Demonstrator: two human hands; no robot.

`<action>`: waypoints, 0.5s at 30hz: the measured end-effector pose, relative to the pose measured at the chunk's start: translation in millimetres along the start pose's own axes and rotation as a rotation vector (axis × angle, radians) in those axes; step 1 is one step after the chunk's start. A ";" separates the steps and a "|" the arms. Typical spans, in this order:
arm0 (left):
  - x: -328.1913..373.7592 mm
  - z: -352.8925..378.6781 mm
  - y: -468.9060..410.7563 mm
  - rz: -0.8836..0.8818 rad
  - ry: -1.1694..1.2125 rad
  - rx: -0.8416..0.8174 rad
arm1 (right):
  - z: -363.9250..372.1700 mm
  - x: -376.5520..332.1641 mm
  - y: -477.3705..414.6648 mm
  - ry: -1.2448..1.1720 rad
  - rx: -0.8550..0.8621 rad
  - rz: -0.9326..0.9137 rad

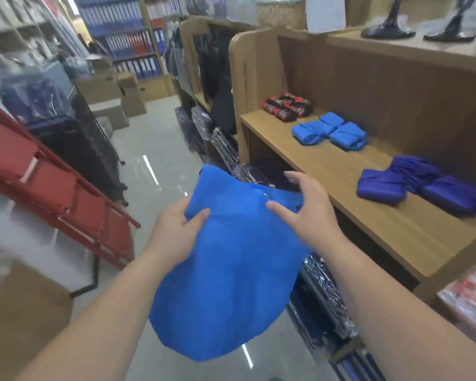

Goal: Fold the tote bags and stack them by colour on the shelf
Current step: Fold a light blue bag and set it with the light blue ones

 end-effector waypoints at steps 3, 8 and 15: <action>-7.7 -12.6 -38.7 -0.024 0.281 0.162 | -2.2 56.7 -33.1 -0.108 0.080 0.271; -24.0 -30.6 -99.3 -0.009 0.486 0.222 | 50.7 103.2 -68.4 -0.548 -0.264 0.705; -70.2 -65.7 -187.4 -0.023 0.530 0.119 | 113.2 56.4 -135.1 -0.889 -0.368 0.668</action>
Point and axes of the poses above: each hand's wrist, its own y-axis away from the middle knuckle, its own z-axis out of the palm, x = y × z, the point moved 5 cm from there along -y, towards the middle knuckle, and after that the axes turned 14 degrees about z, right-handed, at the moved point
